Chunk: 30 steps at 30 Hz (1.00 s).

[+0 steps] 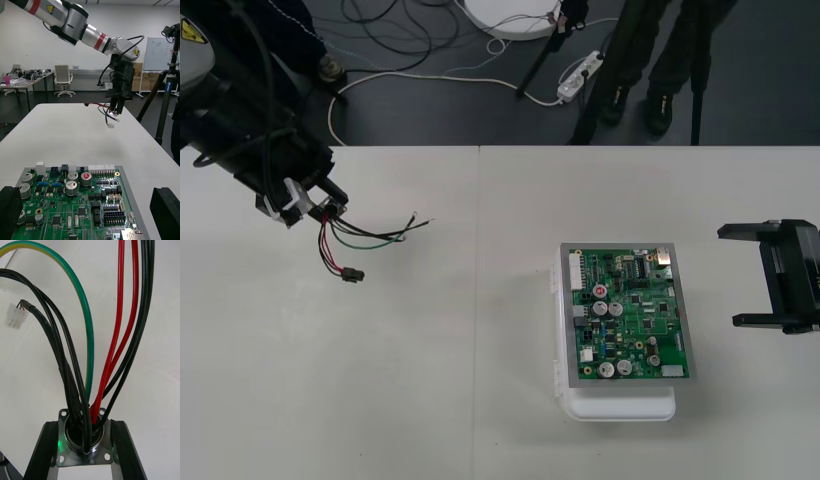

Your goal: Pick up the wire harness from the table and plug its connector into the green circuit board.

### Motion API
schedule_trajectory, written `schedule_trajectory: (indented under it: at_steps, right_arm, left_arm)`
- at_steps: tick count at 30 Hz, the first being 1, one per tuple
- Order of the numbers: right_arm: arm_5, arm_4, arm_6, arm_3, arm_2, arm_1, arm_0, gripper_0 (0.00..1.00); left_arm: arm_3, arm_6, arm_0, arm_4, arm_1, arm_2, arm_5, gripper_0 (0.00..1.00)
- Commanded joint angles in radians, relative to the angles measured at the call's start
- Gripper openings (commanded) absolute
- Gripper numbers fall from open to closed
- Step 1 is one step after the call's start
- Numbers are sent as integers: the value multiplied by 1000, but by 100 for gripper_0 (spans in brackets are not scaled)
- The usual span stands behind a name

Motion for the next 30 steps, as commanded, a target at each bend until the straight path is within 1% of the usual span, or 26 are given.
schedule_trajectory:
  at_steps: [1,3,6,13,19,21,22,24,27,30]
  right_arm:
    - [-13,-10,-30,9,3,5,-32,100]
    - [-13,-10,-30,9,3,5,-32,100]
    - [-13,-10,-33,9,3,5,-32,100]
    - [-13,-10,-38,8,3,5,-32,100]
    - [-13,-10,-41,9,3,5,-32,100]
    - [-13,-10,-41,9,3,5,-32,100]
    - [-13,-10,-42,9,3,5,-32,100]
    - [-13,-10,-44,9,3,5,-32,100]
    - [-13,-10,-45,9,3,5,-32,100]
    - [-13,-10,-48,9,3,5,-34,100]
  left_arm:
    - [-49,164,20,36,80,30,-105,0]
    - [-78,193,35,45,104,37,-113,0]
    - [-132,208,78,33,143,96,-125,0]
    - [-186,239,161,4,178,212,-177,0]
    - [-327,331,285,-56,225,370,-188,0]
    - [-396,374,348,-87,236,455,-192,0]
    - [-408,388,362,-95,238,476,-194,0]
    - [-459,434,431,-119,239,559,-202,0]
    - [-525,488,506,-161,238,657,-202,0]
    - [-591,551,567,-187,238,731,-202,0]
